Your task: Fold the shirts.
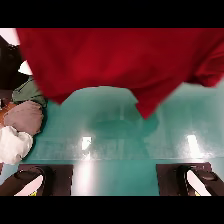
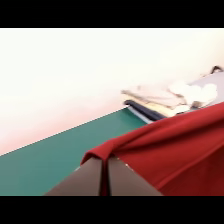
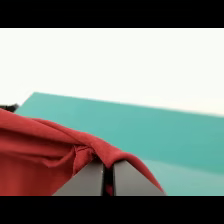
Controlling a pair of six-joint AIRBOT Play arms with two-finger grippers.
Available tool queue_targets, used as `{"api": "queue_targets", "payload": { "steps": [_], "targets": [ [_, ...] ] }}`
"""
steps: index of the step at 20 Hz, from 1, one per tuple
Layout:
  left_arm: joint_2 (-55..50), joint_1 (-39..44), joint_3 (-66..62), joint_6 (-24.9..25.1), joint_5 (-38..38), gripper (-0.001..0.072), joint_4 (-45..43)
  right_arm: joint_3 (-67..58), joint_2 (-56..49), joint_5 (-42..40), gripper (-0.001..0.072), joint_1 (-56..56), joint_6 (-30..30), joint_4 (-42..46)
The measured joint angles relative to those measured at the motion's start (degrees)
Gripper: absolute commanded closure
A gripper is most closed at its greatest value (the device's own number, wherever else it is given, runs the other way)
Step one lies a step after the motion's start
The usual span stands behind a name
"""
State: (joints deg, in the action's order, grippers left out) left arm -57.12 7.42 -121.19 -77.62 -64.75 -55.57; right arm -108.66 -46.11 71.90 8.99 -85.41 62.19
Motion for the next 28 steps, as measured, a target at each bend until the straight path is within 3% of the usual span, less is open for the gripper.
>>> {"api": "queue_targets", "payload": {
  "steps": [3,9,14,15,16,17,18,19,20,21,25,28],
  "targets": [
    [0.0,0.0,2.1,0.5,-0.5,0.0682,1.4,-5.7,-4.0,4.9,0.0699,-0.9,-1.3,1.3],
    [-4.4,0.1,17.8,-2.5,-1.8,0.0682,-9.8,-0.7,-18.6,13.2,0.0698,-1.5,-2.8,0.3],
    [-17.3,0.1,26.2,-4.2,2.3,0.0681,-14.1,9.2,-30.0,6.9,0.0696,-1.5,-3.0,0.1],
    [-20.3,0.1,26.8,-4.9,4.4,0.0547,-14.2,10.5,-32.1,4.5,0.0684,-1.5,-3.0,0.1],
    [-22.8,0.1,27.3,-5.5,6.5,0.0193,-15.5,11.1,-33.8,2.3,0.0459,-1.5,-3.0,1.0],
    [-25.2,-0.3,27.6,-6.4,8.3,0.0087,-16.5,11.2,-35.6,0.1,0.0189,-1.2,-3.0,2.3],
    [-26.9,-0.2,27.8,-7.1,10.1,0.0086,-16.1,11.0,-37.2,-1.1,0.0165,-1.2,-3.1,2.3],
    [-28.2,0.1,27.9,-7.4,10.8,0.0086,-14.8,10.2,-38.6,-1.0,0.0166,-1.2,-3.1,1.0],
    [-29.2,-0.3,28.0,-7.8,11.1,0.0087,-14.4,9.2,-39.5,-1.0,0.0228,-1.2,-3.0,0.2],
    [-29.9,-1.2,28.1,-8.1,11.6,0.0087,-15.5,8.0,-40.4,-0.8,0.0352,-0.7,-3.0,0.9],
    [-31.3,-5.6,28.4,-8.4,6.1,0.0087,-13.2,5.0,-40.0,4.8,0.0368,0.2,-1.2,0.3],
    [-31.7,-7.1,30.8,-4.7,1.7,0.0087,-8.3,7.3,-36.1,8.9,0.0368,0.6,0.5,0.0]
  ]
}}
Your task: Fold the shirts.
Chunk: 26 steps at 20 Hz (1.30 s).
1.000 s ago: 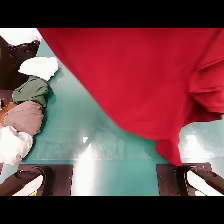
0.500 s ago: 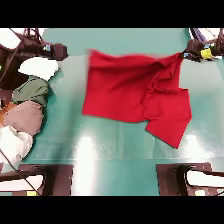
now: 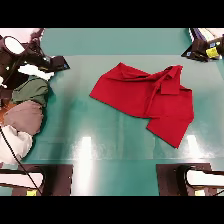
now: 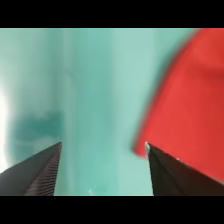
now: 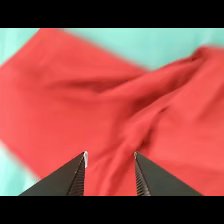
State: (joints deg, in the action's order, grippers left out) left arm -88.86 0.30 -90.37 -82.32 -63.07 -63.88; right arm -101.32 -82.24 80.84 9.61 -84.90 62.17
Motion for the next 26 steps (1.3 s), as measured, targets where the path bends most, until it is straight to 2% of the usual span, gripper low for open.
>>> {"api": "queue_targets", "payload": {
  "steps": [4,10,17,18,19,20,22,24,26],
  "targets": [
    [-3.5,0.0,5.4,3.4,-0.8,0.0087,5.5,7.8,7.4,2.6,0.0368,0.2,1.1,0.2],
    [-11.4,0.7,7.6,9.9,-0.7,0.0087,19.5,20.4,18.3,2.4,0.0368,0.4,1.4,0.5],
    [-15.3,5.2,7.8,11.8,1.7,0.0089,20.9,27.2,24.1,0.5,0.0368,0.4,1.4,0.4],
    [-15.5,5.7,7.8,11.8,2.2,0.0192,20.9,27.4,24.3,0.4,0.0368,0.4,1.5,0.3],
    [-15.6,6.1,7.8,11.7,2.7,0.0358,20.6,27.6,24.4,0.4,0.0368,0.4,1.4,0.4],
    [-15.8,6.6,7.8,11.7,3.2,0.0472,20.1,27.7,24.5,0.3,0.0368,0.4,1.4,0.4],
    [-15.9,7.1,7.8,11.5,3.5,0.0492,19.8,27.9,24.7,0.3,0.0368,0.4,1.4,0.4],
    [-16.0,7.5,7.8,11.4,3.6,0.0682,20.0,28.0,24.8,0.3,0.0368,0.4,1.4,0.3],
    [-16.0,7.5,6.8,11.5,2.4,0.0683,20.0,28.0,24.8,0.3,0.0368,0.4,1.4,0.4]
  ]
}}
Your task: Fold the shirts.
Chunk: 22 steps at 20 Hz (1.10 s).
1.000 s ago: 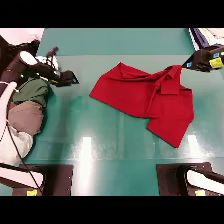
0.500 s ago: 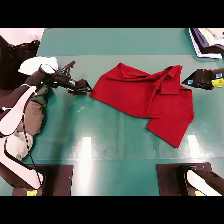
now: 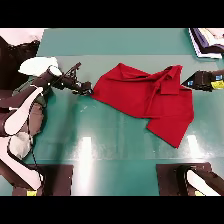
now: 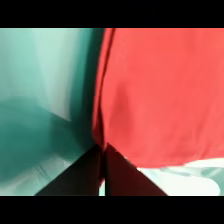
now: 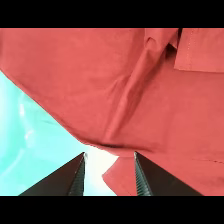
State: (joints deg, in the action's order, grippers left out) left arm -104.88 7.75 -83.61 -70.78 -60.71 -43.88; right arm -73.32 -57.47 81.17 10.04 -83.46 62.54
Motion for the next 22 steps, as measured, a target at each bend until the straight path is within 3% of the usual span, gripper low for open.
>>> {"api": "queue_targets", "payload": {
  "steps": [4,8,16,17,22],
  "targets": [
    [3.1,-2.1,-3.1,0.4,-6.6,0.0683,-6.1,0.1,0.0,0.7,0.0368,0.0,0.0,0.1],
    [13.1,-6.5,0.0,0.3,-11.5,0.0683,-15.3,2.3,0.1,3.0,0.0368,0.0,0.0,2.5],
    [39.6,-9.6,28.7,-1.6,-8.2,0.0682,-23.4,19.3,0.0,4.3,0.0354,5.1,1.5,5.7],
    [41.6,-9.6,31.3,-1.9,-8.0,0.0682,-23.6,21.7,0.0,3.4,0.0293,6.2,1.8,5.7],
    [46.4,-9.7,37.4,-2.6,-7.8,0.0682,-22.7,29.0,-0.3,-4.0,0.0284,9.8,3.3,5.9]
  ]
}}
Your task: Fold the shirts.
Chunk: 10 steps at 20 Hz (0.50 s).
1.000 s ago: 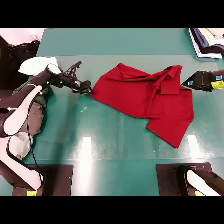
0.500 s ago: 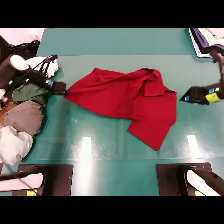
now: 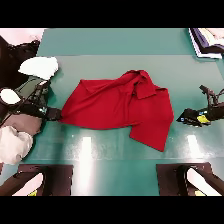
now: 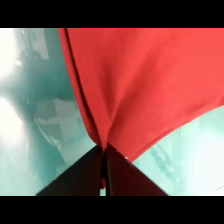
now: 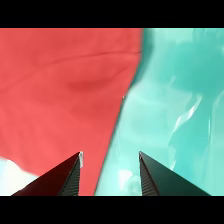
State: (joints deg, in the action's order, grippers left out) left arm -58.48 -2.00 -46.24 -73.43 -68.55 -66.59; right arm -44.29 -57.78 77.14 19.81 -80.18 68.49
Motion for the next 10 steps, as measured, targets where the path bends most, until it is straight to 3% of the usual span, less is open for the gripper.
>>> {"api": "queue_targets", "payload": {
  "steps": [10],
  "targets": [
    [1.1,-0.1,1.4,-0.4,-0.5,0.0682,4.1,1.7,-12.2,-10.9,0.0286,1.0,3.7,-7.0]
  ]
}}
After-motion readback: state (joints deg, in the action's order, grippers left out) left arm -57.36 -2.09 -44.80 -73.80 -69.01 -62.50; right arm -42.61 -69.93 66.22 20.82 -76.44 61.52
